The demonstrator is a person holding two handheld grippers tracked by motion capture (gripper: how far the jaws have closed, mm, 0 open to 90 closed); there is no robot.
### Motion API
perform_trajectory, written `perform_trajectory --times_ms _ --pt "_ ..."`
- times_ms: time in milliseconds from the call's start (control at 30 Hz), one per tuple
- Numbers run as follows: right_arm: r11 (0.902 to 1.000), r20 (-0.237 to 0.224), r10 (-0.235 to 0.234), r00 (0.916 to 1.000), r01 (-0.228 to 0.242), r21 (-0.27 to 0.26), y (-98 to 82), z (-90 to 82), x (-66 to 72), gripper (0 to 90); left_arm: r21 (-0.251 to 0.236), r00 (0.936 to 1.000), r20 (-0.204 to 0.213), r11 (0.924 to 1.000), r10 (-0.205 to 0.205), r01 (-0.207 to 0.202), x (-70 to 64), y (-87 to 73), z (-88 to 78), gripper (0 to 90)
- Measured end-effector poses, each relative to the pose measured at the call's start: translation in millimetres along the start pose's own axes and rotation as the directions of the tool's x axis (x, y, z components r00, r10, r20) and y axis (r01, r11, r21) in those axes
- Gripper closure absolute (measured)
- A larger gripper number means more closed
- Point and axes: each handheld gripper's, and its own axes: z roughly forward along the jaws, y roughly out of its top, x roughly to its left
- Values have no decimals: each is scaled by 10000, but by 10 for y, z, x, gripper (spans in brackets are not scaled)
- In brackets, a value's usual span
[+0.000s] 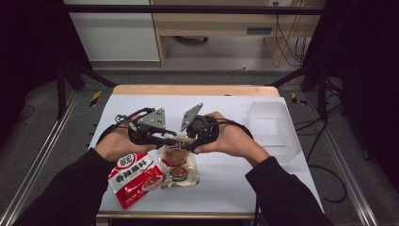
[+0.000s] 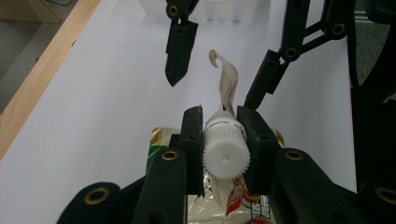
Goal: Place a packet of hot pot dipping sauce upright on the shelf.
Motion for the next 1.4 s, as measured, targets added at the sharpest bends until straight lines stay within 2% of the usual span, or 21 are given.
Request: perform_trajectory --times_ms 167,333,800,1133,1400 --pt "9991 -224 -228 9995 236 364 11 10 8 561 -16 10000 45 10000 11 -10 -2 -7 8 730" --pt "9985 -451 -310 9985 330 442 15 15 15 658 -19 10000 34 10000 -59 59 3 -23 12 730" --pt "9988 -575 -145 9982 171 457 24 23 47 807 5 9999 79 10000 -80 80 2 -32 22 730" --pt "9975 -497 -153 9986 186 685 36 23 62 874 4 9997 57 9997 -227 227 9 -54 41 729" --pt "9968 -351 -6 9994 34 800 56 -9 51 891 72 9999 -38 9999 -126 126 30 -56 52 725"
